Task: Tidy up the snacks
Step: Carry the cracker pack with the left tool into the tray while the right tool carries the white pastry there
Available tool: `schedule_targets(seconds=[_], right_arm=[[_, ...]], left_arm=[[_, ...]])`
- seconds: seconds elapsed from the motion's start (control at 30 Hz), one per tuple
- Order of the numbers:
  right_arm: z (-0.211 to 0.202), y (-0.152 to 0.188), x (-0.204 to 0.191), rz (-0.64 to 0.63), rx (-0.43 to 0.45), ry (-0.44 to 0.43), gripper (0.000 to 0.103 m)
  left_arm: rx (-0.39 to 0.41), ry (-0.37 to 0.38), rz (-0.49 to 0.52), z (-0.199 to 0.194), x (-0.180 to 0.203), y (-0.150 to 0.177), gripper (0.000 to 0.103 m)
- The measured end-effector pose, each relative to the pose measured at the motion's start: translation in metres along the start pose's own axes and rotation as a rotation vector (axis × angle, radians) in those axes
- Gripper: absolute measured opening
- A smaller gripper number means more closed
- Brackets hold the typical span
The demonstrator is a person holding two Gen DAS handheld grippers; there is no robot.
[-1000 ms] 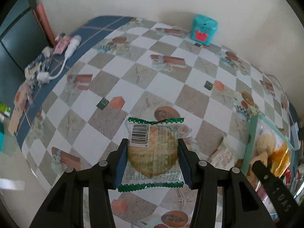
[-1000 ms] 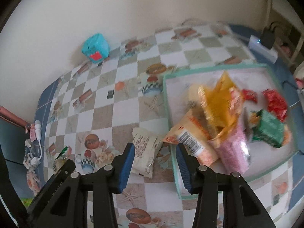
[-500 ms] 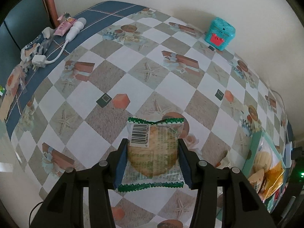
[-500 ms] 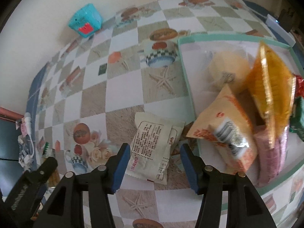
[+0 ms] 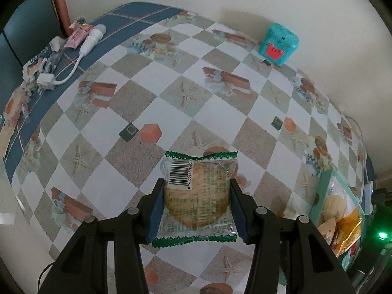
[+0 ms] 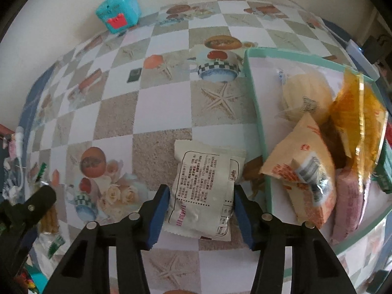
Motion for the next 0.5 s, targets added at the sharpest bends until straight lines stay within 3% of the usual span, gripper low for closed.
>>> schedule_targets(seconds=[0.23,0.4,0.5], right_arm=[[-0.072,-0.007,0.04,0.084,0.145,-0.06,0.055],[-0.114,-0.012,0.104,0.22,0.233,-0.035,0.055],[-0.119,-0.009,0.149,0.311,0.227,-0.012,0.055]], left_arm=[[0.061,0.055,0.086,-0.029,0.029,0.008,0.052],[0.09,0.114,0.23,-0.046,0.075,0.03,0.052],[0.068,0.186,0.341,-0.05,0.111,0.053,0.052]])
Point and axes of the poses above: each gripper's, at about its wrist camera, not at the fingertips, and z roughly the way its jaws point, x to its right, y to its underside, the point moved 2 cm from there along z, roughly the way its jaws point
